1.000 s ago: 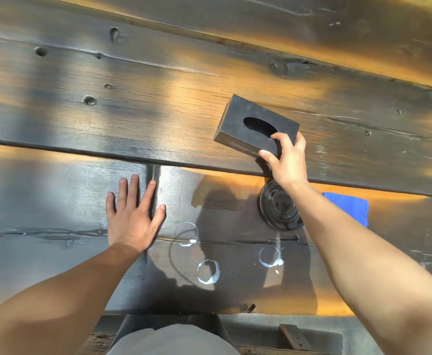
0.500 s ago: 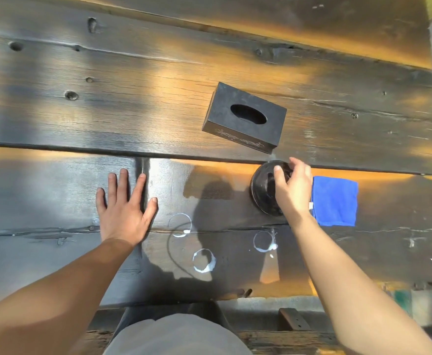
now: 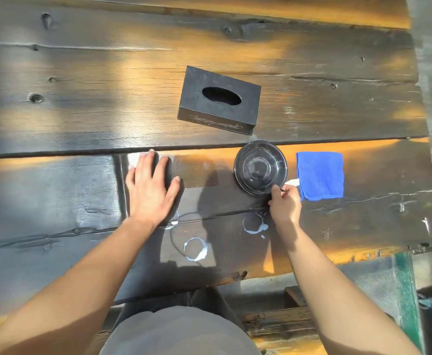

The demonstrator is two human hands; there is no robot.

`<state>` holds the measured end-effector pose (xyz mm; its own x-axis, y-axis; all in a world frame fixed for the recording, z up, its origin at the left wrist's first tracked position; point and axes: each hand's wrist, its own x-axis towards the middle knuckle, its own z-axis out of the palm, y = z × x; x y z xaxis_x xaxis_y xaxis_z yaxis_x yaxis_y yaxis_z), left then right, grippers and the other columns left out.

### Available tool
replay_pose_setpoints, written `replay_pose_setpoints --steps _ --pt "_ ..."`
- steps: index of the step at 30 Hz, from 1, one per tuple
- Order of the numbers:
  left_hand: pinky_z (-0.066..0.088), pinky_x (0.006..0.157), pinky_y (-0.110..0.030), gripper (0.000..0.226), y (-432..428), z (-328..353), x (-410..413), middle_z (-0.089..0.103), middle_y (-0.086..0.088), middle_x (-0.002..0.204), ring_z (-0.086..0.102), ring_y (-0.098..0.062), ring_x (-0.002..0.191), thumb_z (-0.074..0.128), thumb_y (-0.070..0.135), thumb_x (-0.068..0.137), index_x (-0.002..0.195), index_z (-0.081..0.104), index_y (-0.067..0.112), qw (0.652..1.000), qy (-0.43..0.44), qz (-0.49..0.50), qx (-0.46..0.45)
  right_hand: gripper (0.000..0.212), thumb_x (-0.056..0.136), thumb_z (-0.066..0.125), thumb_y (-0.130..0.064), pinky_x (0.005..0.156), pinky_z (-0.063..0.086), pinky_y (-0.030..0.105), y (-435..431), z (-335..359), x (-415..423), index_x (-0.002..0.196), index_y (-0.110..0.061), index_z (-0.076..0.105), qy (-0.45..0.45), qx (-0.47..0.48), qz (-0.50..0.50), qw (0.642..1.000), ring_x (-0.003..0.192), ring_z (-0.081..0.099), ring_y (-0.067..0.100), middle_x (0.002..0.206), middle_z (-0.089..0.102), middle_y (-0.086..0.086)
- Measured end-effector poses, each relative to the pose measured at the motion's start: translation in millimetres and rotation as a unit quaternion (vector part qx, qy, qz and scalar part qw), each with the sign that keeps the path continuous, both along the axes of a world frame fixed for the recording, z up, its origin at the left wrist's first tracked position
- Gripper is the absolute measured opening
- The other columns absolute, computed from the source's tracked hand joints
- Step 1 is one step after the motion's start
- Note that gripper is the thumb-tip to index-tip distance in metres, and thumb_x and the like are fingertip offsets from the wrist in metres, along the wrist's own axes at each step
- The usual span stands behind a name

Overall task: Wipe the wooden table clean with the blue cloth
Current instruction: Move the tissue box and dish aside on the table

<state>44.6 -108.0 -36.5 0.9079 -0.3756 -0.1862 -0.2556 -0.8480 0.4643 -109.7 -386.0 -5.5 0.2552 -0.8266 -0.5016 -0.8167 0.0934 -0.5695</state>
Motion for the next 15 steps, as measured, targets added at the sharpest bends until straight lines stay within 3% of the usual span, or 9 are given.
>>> replay_pose_setpoints --steps 3,7,10,13,15 --pt "0.008 0.125 -0.054 0.067 -41 -3 9 0.021 -0.013 0.171 0.01 -0.029 0.16 0.044 0.055 0.1 0.156 0.04 0.02 0.999 0.016 -0.041 0.003 0.02 0.099 0.054 -0.019 0.063 0.052 0.035 -2 -2 9 0.081 -0.014 0.045 -0.022 0.029 -0.071 0.997 0.057 0.062 0.019 0.067 0.059 0.006" --pt "0.004 0.123 -0.06 0.071 -67 -15 10 0.013 -0.01 0.174 0.001 -0.029 0.161 0.038 0.06 0.102 0.161 0.029 0.023 0.997 0.027 -0.054 0.045 0.031 0.093 0.053 -0.005 0.057 0.059 0.028 -10 -6 14 0.067 -0.015 0.039 -0.045 0.071 -0.14 0.987 0.045 0.056 0.013 0.064 0.049 0.004" --pt "0.005 0.123 -0.062 0.072 -67 -23 7 0.013 -0.01 0.174 0.001 -0.029 0.161 0.033 0.062 0.102 0.163 0.026 0.024 0.996 0.004 -0.061 0.069 0.033 0.094 0.054 0.0 0.067 0.061 0.033 -17 -12 13 0.066 -0.014 0.043 -0.051 0.105 -0.163 0.98 0.044 0.056 0.01 0.057 0.052 0.0" --pt "0.005 0.123 -0.062 0.073 -66 -27 7 0.013 -0.01 0.174 0.0 -0.028 0.16 0.031 0.063 0.101 0.163 0.024 0.024 0.995 -0.006 -0.06 0.076 0.037 0.093 0.049 0.003 0.08 0.051 0.038 -21 -14 13 0.064 -0.016 0.036 -0.056 0.109 -0.139 0.983 0.04 0.054 0.002 0.045 0.047 -0.009" --pt "0.004 0.122 -0.062 0.073 -67 -27 6 0.014 -0.01 0.174 0.0 -0.028 0.16 0.03 0.063 0.101 0.163 0.024 0.024 0.995 -0.007 -0.058 0.079 0.035 0.09 0.05 0.001 0.078 0.048 0.039 -25 -14 16 0.065 -0.018 0.035 -0.086 0.092 -0.159 0.979 0.038 0.053 0.004 0.055 0.043 -0.002"
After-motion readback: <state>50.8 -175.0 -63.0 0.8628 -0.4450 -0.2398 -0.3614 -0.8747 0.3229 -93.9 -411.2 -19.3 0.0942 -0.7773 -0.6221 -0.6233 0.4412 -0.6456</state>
